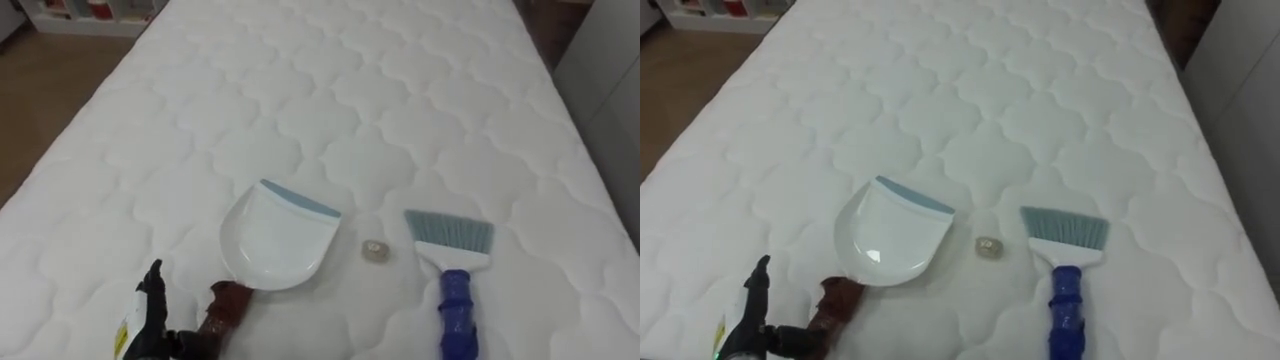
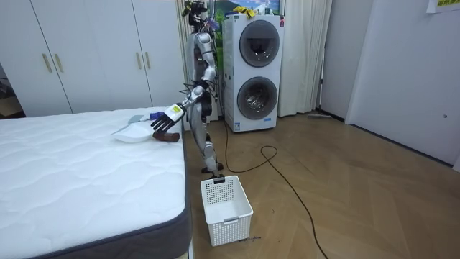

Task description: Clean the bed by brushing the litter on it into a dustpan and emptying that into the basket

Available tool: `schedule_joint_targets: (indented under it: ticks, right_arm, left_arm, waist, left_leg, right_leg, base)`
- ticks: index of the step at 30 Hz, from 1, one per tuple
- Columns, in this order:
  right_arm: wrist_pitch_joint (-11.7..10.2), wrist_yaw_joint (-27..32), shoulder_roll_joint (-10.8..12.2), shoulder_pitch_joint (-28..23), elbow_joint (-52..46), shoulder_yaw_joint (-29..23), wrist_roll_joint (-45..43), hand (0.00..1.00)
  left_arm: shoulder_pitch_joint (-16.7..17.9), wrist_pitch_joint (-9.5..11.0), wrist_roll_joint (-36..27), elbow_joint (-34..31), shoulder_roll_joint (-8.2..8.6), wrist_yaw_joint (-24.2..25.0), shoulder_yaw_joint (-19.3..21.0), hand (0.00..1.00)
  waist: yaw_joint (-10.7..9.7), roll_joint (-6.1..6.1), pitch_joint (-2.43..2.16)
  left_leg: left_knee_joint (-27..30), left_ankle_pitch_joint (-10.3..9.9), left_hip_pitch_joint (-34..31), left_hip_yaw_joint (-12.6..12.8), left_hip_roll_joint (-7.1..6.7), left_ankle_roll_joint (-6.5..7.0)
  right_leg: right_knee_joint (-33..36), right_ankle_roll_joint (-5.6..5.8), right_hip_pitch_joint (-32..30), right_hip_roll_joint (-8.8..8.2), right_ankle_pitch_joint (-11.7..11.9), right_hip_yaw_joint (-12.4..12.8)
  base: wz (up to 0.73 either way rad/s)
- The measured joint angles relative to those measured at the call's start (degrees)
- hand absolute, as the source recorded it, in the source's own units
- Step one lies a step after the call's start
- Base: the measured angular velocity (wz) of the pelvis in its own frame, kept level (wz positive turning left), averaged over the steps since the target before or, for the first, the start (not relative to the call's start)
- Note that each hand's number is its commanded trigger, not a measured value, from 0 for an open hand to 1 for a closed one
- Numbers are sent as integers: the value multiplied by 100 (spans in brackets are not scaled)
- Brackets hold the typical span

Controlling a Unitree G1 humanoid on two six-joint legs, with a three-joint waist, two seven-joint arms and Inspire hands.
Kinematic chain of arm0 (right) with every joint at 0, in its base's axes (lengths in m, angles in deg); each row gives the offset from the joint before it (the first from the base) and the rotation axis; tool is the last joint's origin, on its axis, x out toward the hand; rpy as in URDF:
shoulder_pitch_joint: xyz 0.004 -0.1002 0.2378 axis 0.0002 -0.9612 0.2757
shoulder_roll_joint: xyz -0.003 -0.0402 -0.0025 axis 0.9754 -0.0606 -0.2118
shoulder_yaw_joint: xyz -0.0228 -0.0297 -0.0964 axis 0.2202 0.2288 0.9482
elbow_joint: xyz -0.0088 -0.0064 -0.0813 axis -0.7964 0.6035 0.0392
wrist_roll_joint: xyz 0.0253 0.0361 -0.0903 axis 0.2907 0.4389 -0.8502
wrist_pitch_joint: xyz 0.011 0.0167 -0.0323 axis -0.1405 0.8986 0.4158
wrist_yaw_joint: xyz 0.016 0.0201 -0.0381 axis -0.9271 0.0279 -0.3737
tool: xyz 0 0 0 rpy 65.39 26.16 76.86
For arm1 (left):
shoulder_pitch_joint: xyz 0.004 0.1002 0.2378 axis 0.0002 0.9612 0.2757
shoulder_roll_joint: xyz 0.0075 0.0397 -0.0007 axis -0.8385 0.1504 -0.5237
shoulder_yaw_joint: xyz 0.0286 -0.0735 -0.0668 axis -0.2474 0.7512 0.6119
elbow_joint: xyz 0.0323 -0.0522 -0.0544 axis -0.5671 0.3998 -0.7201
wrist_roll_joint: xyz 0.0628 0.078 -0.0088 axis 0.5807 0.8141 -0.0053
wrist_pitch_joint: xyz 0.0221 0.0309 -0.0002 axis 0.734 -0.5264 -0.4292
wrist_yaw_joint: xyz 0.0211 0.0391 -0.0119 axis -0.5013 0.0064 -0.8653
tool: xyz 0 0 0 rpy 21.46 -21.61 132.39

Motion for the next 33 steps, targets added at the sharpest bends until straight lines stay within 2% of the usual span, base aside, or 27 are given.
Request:
schedule_joint_targets:
  ticks: [5,16,21,27,29,33]
  right_arm:
    - [-5,35,-2,31,-50,7,7,0]
    - [-61,212,0,66,-120,4,21,0]
    - [-45,207,5,184,-107,15,59,0]
    - [74,277,-8,167,-88,242,72,0]
    - [122,273,-8,173,-22,264,73,0]
    - [188,244,-10,183,68,413,66,0]
  left_arm:
    - [-21,-27,-11,101,-9,92,-186,0]
    - [-206,-40,-2,103,-18,336,-256,0]
    - [-347,-74,-12,233,-29,450,-425,0]
    - [-598,-172,-10,722,16,617,-592,0]
    - [-687,-249,-14,861,11,677,-589,0]
    - [-882,-341,-13,1252,14,740,-589,0]
  waist:
    - [-38,-5,-35]
    - [-110,-33,-46]
    - [-218,63,-57]
    - [-223,114,-50]
    - [-225,115,-22]
    - [-233,109,-12]
  left_leg:
    - [-1,1,-67,33,4,0]
    - [-6,1,-91,73,14,-1]
    - [41,12,-328,78,22,13]
    - [41,39,-410,66,20,17]
    - [35,60,-453,67,21,17]
    - [40,75,-562,61,23,8]
  right_leg:
    - [-37,-1,-70,6,1,54]
    - [-37,-2,-91,5,4,48]
    - [99,-1,-347,-3,4,-18]
    - [164,1,-466,-15,5,-34]
    - [210,1,-537,-20,5,-57]
    - [241,1,-662,-22,5,-96]
  base:
    - [-5]
    - [-1]
    - [5]
    - [0]
    - [0]
    - [0]
